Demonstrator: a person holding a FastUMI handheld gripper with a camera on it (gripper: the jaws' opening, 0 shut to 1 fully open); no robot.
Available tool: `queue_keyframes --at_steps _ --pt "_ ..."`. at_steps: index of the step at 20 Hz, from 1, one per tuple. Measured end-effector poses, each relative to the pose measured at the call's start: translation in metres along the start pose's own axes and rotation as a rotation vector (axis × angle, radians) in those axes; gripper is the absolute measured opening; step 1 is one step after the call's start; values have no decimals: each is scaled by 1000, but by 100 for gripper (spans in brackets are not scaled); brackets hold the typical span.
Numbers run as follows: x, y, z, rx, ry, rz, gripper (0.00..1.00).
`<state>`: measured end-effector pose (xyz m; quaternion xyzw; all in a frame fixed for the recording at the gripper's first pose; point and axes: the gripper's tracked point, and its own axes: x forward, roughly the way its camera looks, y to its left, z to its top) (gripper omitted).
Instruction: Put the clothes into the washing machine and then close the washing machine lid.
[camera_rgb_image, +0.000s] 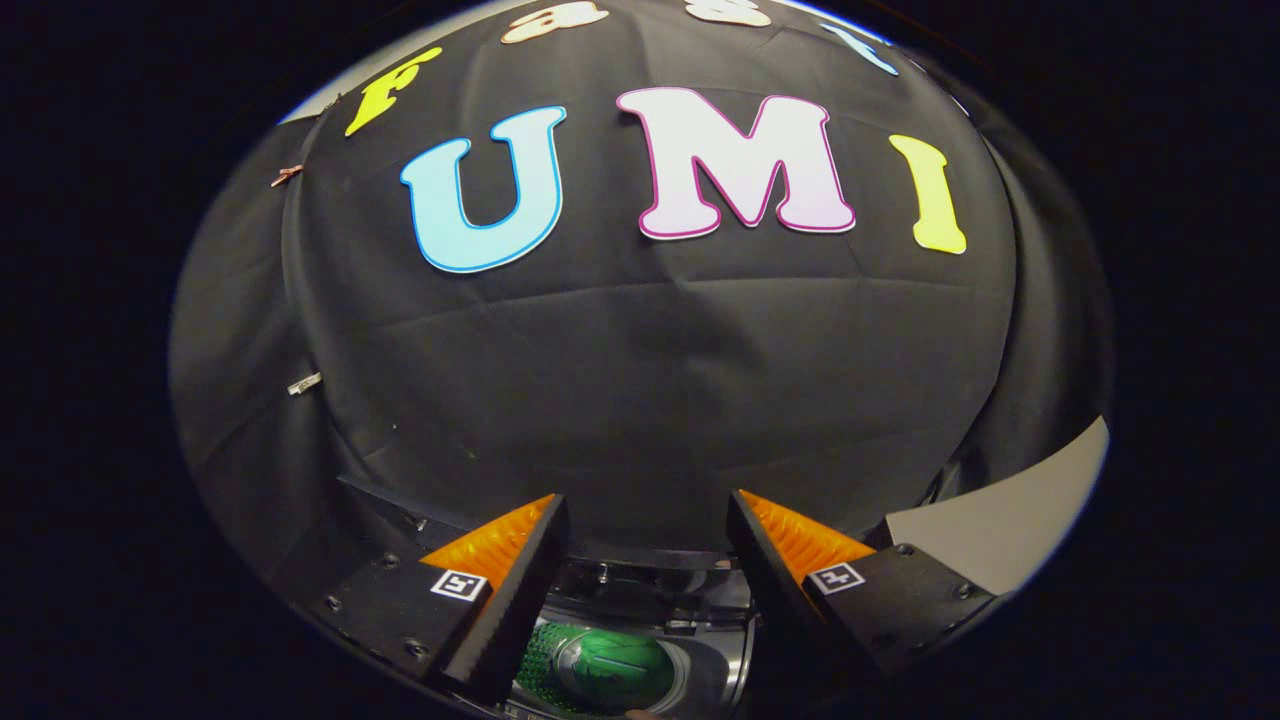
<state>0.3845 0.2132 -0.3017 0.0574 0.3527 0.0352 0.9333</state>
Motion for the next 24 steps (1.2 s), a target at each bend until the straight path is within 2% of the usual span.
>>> queue_keyframes --at_steps 5,10,12,16,24 --pt "-36 5 -29 5 96 2 100" --pt "-74 16 -93 66 294 55 98" --pt "-76 21 -106 51 291 70 98" --pt "-90 34 -95 -27 238 84 98" --pt "-121 46 -88 -84 178 142 98"
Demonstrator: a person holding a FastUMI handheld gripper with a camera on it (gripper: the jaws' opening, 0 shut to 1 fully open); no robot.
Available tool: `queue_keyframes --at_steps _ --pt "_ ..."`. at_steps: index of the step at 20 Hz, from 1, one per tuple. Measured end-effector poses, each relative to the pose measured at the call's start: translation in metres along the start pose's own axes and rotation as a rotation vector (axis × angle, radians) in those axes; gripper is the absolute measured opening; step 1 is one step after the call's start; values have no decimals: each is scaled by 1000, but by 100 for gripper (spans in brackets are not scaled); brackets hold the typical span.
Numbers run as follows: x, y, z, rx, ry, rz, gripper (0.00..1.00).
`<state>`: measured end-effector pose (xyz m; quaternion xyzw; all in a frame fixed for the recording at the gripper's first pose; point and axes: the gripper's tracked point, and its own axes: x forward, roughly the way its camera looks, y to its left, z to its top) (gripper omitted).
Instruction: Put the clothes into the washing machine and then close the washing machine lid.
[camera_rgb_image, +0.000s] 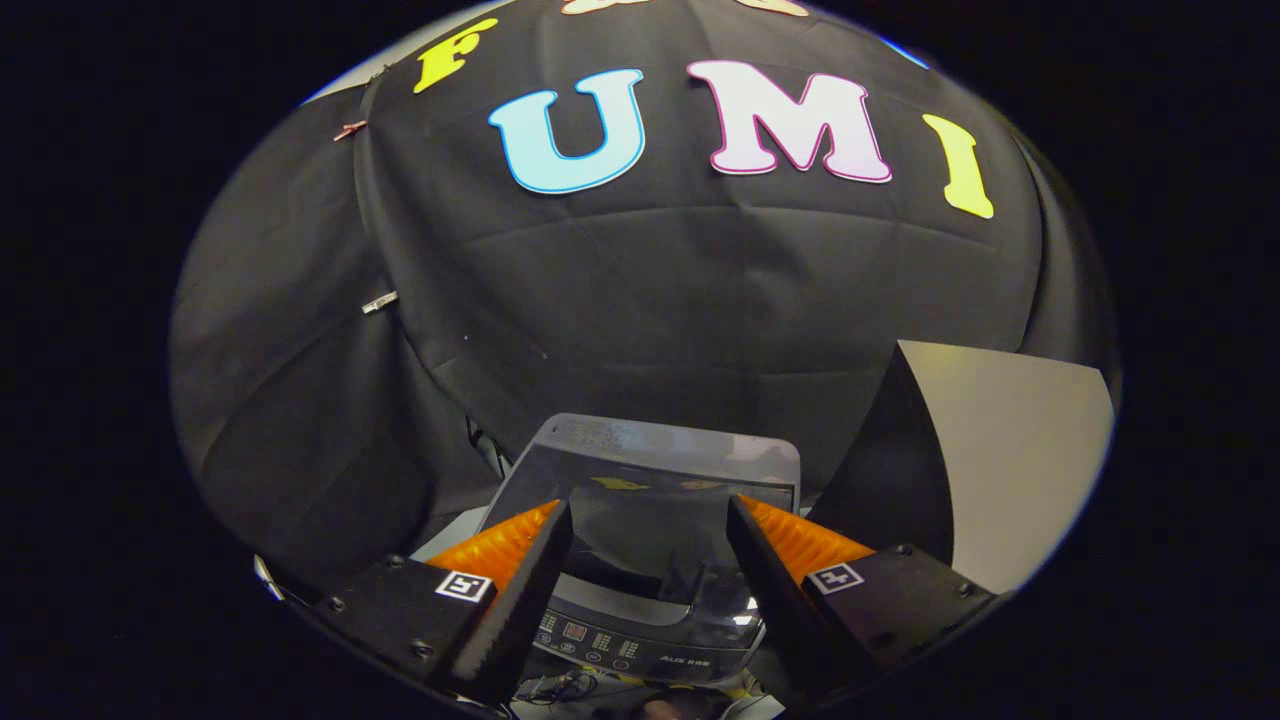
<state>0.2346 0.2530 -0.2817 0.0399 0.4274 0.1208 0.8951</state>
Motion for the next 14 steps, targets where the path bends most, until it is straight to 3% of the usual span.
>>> queue_keyframes --at_steps 5,14 --pt "-42 6 12 -21 -91 37 99" --pt "-175 -9 56 -94 -369 80 99"
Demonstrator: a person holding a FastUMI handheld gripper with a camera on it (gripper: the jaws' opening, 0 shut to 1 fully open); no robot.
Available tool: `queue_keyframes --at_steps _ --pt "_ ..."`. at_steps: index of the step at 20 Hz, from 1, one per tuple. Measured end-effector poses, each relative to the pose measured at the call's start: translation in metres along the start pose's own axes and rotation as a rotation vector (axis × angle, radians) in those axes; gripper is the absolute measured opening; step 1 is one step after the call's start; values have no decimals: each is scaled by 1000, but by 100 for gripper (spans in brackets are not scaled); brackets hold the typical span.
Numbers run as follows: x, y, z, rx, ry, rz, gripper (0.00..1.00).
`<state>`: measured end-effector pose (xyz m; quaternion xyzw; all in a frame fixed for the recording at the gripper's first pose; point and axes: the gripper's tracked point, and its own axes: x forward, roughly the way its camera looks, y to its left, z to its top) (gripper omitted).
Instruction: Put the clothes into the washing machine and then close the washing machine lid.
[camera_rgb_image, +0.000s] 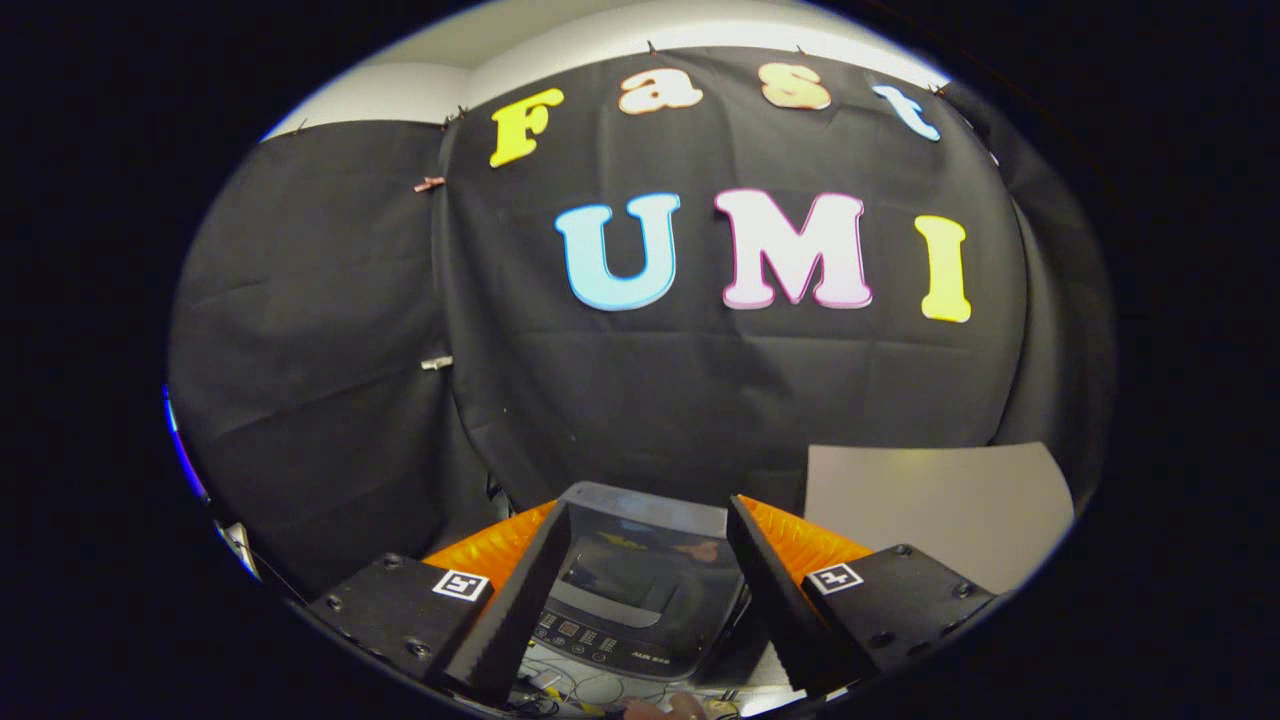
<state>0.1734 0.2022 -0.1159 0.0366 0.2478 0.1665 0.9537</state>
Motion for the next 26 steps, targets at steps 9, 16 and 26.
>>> queue_keyframes --at_steps 9,16,26 --pt "-143 -43 61 -62 -319 -37 98" --pt "-227 -74 62 -64 -480 -98 98" --pt "-286 -89 41 -109 -581 -156 98"
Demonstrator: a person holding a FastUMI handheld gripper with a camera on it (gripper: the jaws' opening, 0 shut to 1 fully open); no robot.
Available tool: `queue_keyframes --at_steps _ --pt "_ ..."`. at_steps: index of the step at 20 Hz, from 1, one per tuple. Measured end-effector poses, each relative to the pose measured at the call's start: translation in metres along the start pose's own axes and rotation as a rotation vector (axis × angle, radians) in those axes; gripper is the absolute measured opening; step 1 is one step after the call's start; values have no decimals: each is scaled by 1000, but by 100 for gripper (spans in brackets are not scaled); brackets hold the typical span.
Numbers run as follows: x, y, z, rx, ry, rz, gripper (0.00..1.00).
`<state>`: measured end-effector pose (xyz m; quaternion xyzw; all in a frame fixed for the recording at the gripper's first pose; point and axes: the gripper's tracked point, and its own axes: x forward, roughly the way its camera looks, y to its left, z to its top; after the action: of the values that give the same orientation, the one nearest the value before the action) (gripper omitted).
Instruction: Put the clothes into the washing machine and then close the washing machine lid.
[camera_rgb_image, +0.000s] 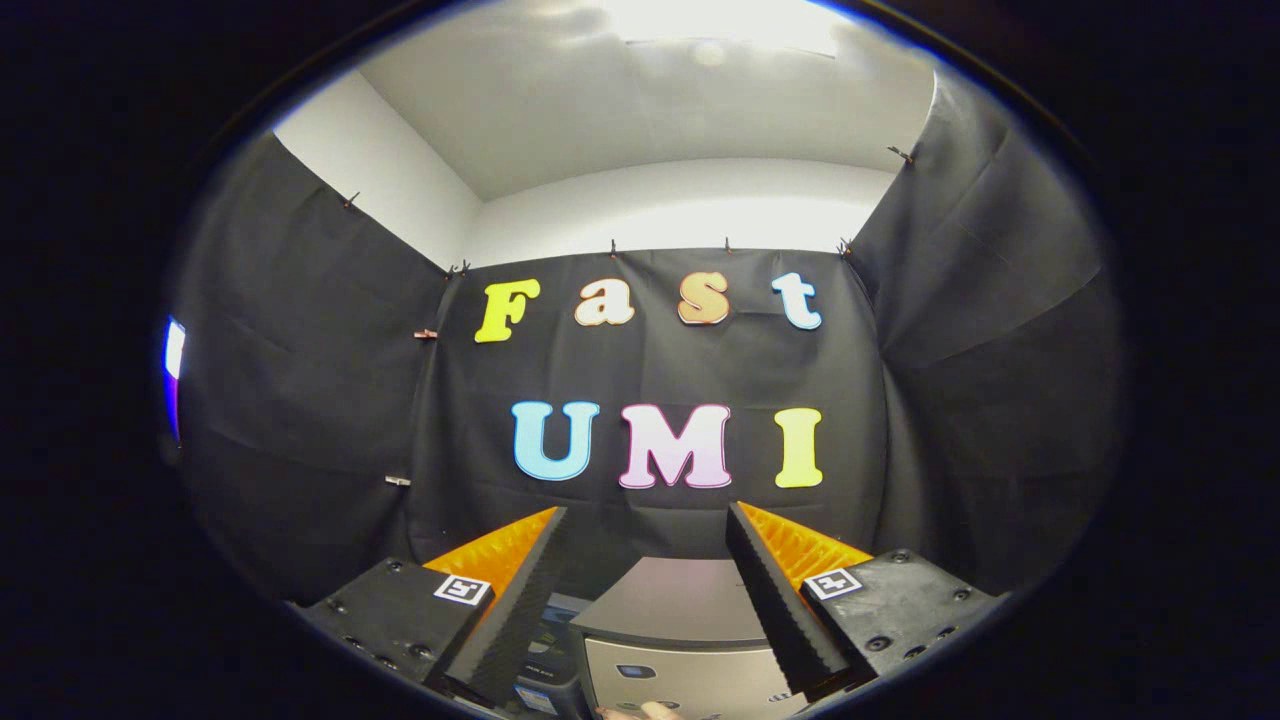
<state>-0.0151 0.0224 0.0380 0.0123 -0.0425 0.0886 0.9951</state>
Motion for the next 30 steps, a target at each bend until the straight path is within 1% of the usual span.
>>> queue_keyframes --at_steps 2,11,20,30 --pt "-4 -9 3 -2 -5 -20 98" --pt "-8 0 5 -3 -9 3 98" --pt "-1 1 1 -2 3 -11 98" --pt "-2 8 2 0 7 -4 98"
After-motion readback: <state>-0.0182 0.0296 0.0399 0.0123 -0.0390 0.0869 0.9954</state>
